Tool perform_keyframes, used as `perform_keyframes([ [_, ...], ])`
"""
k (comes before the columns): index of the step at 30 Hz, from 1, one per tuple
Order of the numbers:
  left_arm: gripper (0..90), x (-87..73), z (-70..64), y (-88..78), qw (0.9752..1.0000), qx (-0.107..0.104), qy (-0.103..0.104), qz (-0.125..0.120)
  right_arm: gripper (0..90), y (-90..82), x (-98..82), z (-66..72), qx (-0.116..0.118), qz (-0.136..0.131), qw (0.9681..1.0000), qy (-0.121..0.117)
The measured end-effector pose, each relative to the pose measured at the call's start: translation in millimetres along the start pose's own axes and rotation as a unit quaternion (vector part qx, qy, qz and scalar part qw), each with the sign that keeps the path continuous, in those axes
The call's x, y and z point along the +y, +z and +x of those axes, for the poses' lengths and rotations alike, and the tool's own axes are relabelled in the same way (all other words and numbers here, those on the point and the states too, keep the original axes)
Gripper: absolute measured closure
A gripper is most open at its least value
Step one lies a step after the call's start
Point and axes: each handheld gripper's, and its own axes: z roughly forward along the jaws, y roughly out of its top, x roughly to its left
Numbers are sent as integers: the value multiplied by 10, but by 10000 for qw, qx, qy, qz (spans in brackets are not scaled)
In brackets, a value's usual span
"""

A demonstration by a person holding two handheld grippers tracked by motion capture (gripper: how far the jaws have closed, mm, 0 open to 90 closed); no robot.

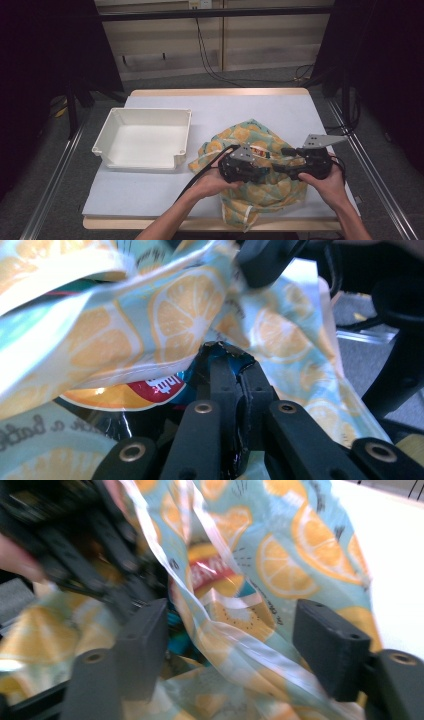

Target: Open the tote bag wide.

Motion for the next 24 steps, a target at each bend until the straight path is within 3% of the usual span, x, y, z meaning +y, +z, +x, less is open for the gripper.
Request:
perform_keyframes([
  [6,871,-2,-28,-100,9998,-56,-24,-185,287,163,-20,-66,62,155,9999,-6],
  [12,872,-41,-44,-97,9996,-72,-115,-242,345,259,-39,-52,-5,336,9992,-230],
  [14,873,-60,-45,-104,9997,-75,-107,-208,535,252,-34,-59,86,317,9993,-165],
  [16,873,-76,-53,-131,9996,-109,-98,-251,684,212,-22,-82,29,197,9997,-137],
  [20,874,-81,-104,-165,9997,-169,37,-175,844,156,39,-235,104,-177,9997,146],
  [24,874,-90,-154,-206,9995,-193,103,-228,880,203,129,-361,165,-328,9989,287],
])
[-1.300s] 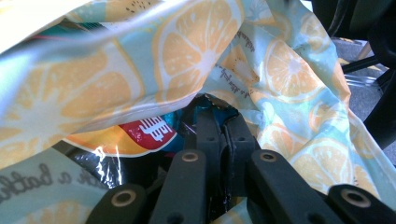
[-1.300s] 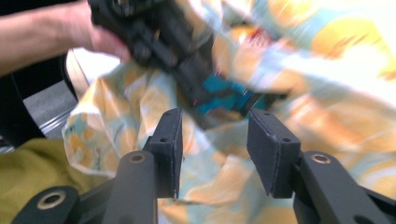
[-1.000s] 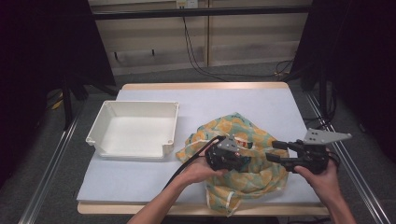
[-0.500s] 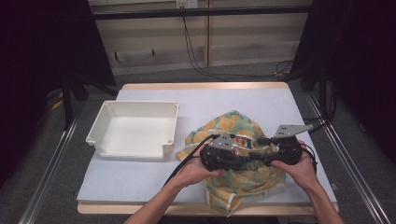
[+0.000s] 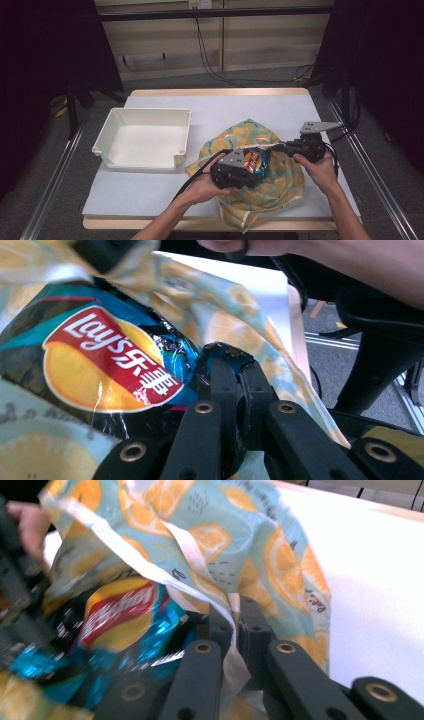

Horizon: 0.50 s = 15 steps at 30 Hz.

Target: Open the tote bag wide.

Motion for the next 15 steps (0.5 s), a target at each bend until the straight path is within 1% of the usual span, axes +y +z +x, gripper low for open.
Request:
perform_keyframes([
  [1,874,-5,-8,-11,10000,-38,9,9,883,12,21,-27,2,-26,10000,4],
  [3,874,-13,-24,-18,10000,-48,26,20,888,40,60,-85,4,-84,9999,98],
  [5,874,-21,-40,-13,10000,-62,-17,1,890,64,93,-136,-8,-107,9998,138],
  [6,874,-24,-36,-12,9999,-94,23,30,890,72,106,-152,-20,-116,9998,164],
  [7,874,-26,-38,-12,9999,-75,47,53,889,83,121,-174,-40,-122,9997,186],
  [8,874,-31,-39,-7,9999,-94,33,12,887,95,134,-196,-82,-96,9997,194],
  [9,874,-33,-43,-9,9999,-129,34,26,885,108,143,-219,-127,-63,9997,198],
  [11,874,-28,-57,-17,9999,-134,5,-18,881,128,157,-275,-180,-26,9995,248],
  [12,874,-23,-54,-29,9999,-149,28,-25,880,138,162,-308,-200,-26,9994,275],
  [14,873,-10,-43,-62,9999,-123,20,-92,865,155,168,-376,-223,-72,9989,395],
  [15,873,-5,-31,-94,9999,-103,-5,-135,853,162,166,-414,-241,-67,9988,409],
])
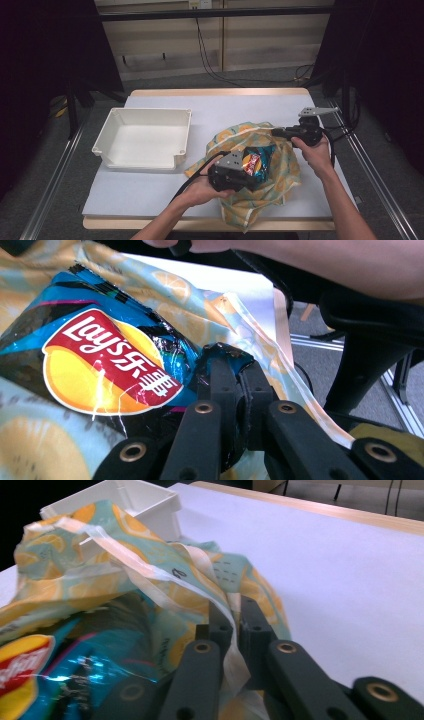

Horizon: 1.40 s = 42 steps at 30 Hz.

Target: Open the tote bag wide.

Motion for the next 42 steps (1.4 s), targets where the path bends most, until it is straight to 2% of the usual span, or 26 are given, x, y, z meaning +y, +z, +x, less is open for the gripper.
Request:
perform_keyframes([
  [5,874,27,8,-110,9998,19,-74,-202,870,28,-31,-188,-123,108,9997,207],
  [8,874,55,19,-155,9997,59,-20,-244,876,44,-45,-228,-122,62,9995,278],
  [10,874,81,31,-174,9995,119,-37,-293,878,76,-47,-208,-91,69,9998,187],
  [15,874,151,89,-191,9984,102,-121,-549,879,124,-29,-113,-21,46,10000,40],
  [18,875,209,109,-220,9979,188,-100,-618,876,130,-12,-105,-44,17,10000,81],
  [23,875,331,144,-273,9962,293,-130,-811,871,130,22,-100,-64,34,10000,-8],
  [27,877,413,179,-333,9946,300,-147,-982,872,120,42,-51,-50,1,10000,-70],
  [37,883,573,202,-464,9909,357,-141,-1287,873,106,49,-84,-160,15,9998,-79],
  [39,884,601,199,-479,9911,382,-129,-1271,873,88,52,-85,-165,15,9998,-61],
  [40,885,610,200,-470,9903,340,-140,-1339,875,79,54,-81,-170,12,9998,-62],
  [41,885,625,200,-477,9911,361,-134,-1272,875,74,59,-78,-180,5,9998,-96],
  [42,886,639,201,-467,9903,358,-117,-1338,874,68,63,-68,-171,-3,9998,-87],
])
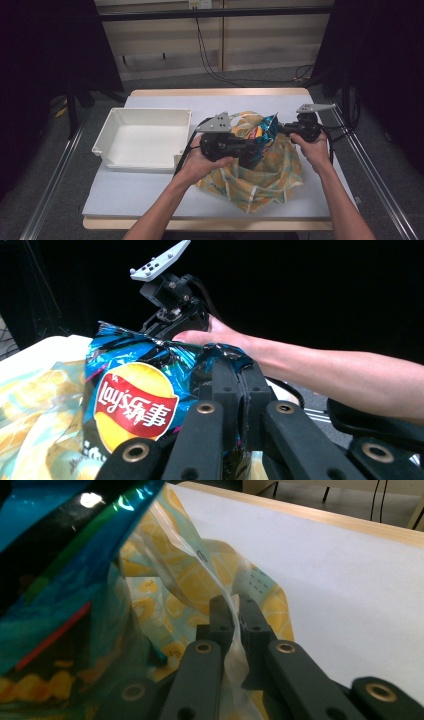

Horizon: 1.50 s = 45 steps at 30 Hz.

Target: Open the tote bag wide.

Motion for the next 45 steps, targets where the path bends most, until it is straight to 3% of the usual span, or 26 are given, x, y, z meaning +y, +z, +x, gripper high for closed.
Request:
perform_keyframes([
  [5,889,54,5,-7,10000,12,19,16,874,-13,6,26,22,5,10000,-34],
  [12,893,93,43,-60,9997,-97,-139,-176,852,-3,-2,18,56,17,10000,-44],
  [18,895,190,73,-170,9997,-33,-117,-232,765,-2,-8,25,91,3,9999,-92],
  [28,894,354,144,-368,9983,93,-180,-553,634,-47,0,58,80,-38,9999,-129],
  [37,893,447,183,-424,9975,176,-233,-650,476,-180,18,180,-6,-166,9996,-244],
  [41,893,486,214,-449,9975,220,-215,-637,387,-267,-41,227,-48,-227,9995,-227],
  [45,893,553,235,-467,9971,265,-217,-675,358,-385,-100,288,-95,-287,9993,-226],
])
